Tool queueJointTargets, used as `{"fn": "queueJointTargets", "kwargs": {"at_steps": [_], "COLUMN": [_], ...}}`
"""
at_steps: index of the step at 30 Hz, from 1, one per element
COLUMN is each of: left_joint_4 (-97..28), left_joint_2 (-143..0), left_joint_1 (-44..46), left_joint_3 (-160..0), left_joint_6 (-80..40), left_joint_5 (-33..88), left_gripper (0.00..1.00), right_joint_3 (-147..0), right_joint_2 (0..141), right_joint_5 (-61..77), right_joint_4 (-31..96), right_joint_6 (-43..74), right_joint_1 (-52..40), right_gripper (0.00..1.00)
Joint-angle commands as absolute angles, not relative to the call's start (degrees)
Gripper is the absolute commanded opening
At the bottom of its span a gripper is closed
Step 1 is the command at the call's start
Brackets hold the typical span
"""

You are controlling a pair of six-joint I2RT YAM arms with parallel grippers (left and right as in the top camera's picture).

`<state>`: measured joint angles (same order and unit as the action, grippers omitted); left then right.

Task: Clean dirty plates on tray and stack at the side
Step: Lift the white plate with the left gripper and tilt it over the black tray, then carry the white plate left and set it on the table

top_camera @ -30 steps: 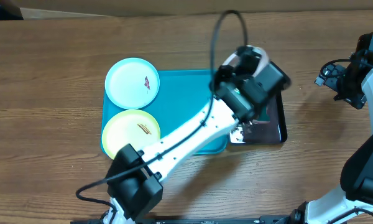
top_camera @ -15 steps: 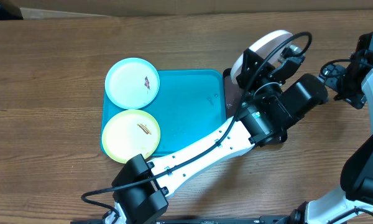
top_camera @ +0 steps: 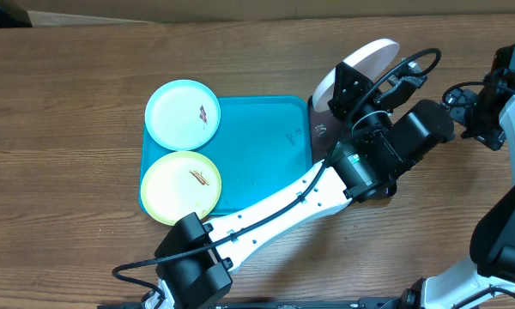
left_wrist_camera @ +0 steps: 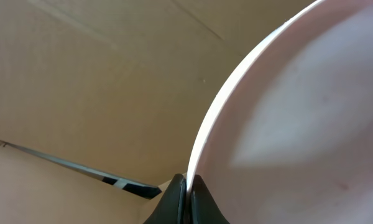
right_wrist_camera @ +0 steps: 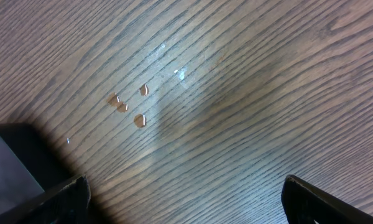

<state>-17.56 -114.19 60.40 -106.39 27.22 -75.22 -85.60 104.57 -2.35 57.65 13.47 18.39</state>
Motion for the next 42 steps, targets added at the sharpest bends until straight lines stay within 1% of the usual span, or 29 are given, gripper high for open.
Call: {"fn": "queueJointTargets", "kwargs": {"at_steps": [1,5,8,10,13,15,19,21,23,25,27,28,30,33,35,39,42], "left_joint_4": [-17.78,-17.28,-17.5,-19.31,-19.42,-19.9,-21.04,-21.06,-21.1,-20.34,-19.81,-20.51,-22.11,-22.79,-25.63,-33.06,-37.85], "left_joint_2": [-114.54,-114.54,-114.54,-114.54,-114.54,-114.54,-114.54,-114.54,-114.54,-114.54,-114.54,-114.54,-114.54,-114.54,-114.54,-114.54,-114.54], "left_joint_1": [60.82,60.51,59.59,59.75,59.79,59.83,60.12,59.72,59.68,59.2,58.65,58.61,58.76,58.39,58.08,56.9,54.41], "left_joint_3": [-107.79,-107.79,-107.79,-107.79,-107.79,-107.79,-107.79,-107.79,-107.79,-107.79,-107.79,-107.79,-107.79,-107.79,-107.79,-107.79,-107.79], "left_joint_6": [26.72,27.88,23.97,23.66,23.29,19.73,19.44,16.71,16.88,18.33,15.14,12.95,13.61,11.49,5.76,-2.37,-12.19], "left_joint_5": [-73.01,-75.59,-73.87,-70.85,-70.89,-70.63,-70.13,-69.67,-69.04,-71.09,-73.3,-72.18,-70.06,-71.35,-67.61,-51.53,-44.23], "left_gripper": [0.04,0.04,0.04,0.04,0.04,0.04,0.04,0.04,0.04,0.04,0.04,0.04,0.04,0.04,0.04,0.04,0.04], "right_joint_3": [-86.11,-86.11,-86.11,-86.11,-86.11,-86.11,-86.11,-86.11,-86.11,-86.11,-86.11,-86.11,-86.11,-86.11,-86.11,-86.11,-86.11], "right_joint_2": [104.27,104.27,104.27,104.27,104.27,104.27,104.27,104.27,104.27,104.27,104.27,104.27,104.27,104.27,104.27,104.27,104.27], "right_joint_5": [-2.5,-2.5,-2.5,-2.5,-2.5,-2.5,-2.5,-2.5,-2.5,-2.5,-2.5,-2.5,-2.5,-2.5,-2.5,-2.5,-2.5], "right_joint_4": [57.34,57.34,57.34,57.34,57.34,57.34,57.34,57.34,57.34,57.34,57.34,57.34,57.34,57.34,57.34,57.36,57.34], "right_joint_6": [13.74,13.74,13.74,13.74,13.74,13.74,13.74,13.74,13.74,13.74,13.74,13.74,13.74,13.74,13.74,13.74,13.74], "right_joint_1": [18.5,18.5,18.5,18.5,18.5,18.5,18.5,18.5,18.5,18.5,18.5,18.5,18.5,18.5,18.5,18.5,18.5], "right_gripper": [1.0,1.0,1.0,1.0,1.0,1.0,1.0,1.0,1.0,1.0,1.0,1.0,1.0,1.0,1.0,1.0,1.0]}}
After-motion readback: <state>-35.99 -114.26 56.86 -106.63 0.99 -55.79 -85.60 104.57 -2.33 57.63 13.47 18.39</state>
